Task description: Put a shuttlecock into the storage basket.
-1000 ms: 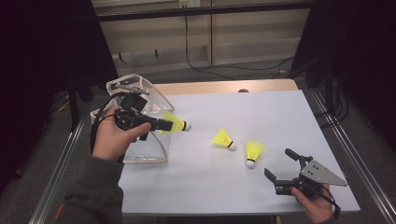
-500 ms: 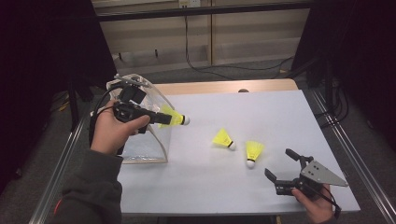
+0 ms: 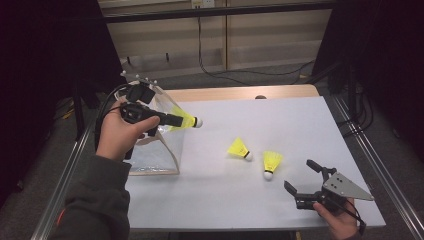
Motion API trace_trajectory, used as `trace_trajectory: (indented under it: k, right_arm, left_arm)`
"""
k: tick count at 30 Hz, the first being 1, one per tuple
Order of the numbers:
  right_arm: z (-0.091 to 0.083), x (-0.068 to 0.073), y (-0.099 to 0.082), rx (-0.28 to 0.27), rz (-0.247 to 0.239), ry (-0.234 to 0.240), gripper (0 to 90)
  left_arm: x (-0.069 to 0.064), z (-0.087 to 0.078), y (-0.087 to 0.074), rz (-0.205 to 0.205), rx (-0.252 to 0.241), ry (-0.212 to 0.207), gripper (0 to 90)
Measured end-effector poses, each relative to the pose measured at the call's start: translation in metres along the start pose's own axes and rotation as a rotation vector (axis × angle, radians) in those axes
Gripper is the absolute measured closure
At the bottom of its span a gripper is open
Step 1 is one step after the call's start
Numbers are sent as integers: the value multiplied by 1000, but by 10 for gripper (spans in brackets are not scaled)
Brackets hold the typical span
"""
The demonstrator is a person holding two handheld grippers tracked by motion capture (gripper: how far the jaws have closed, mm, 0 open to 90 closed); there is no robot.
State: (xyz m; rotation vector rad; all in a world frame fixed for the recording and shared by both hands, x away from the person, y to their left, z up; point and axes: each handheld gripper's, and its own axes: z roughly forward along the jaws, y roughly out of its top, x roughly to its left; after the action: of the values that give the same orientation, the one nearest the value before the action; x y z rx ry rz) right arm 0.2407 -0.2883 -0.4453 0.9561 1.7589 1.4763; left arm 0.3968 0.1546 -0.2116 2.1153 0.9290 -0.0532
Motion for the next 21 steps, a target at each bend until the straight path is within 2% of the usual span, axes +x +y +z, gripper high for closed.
trace_trajectory:
  k: [21]
  right_arm:
    - [-2,-1,0,-4,2,-5,12]
  left_arm:
    - [2,-6,13,-20,0,22,900]
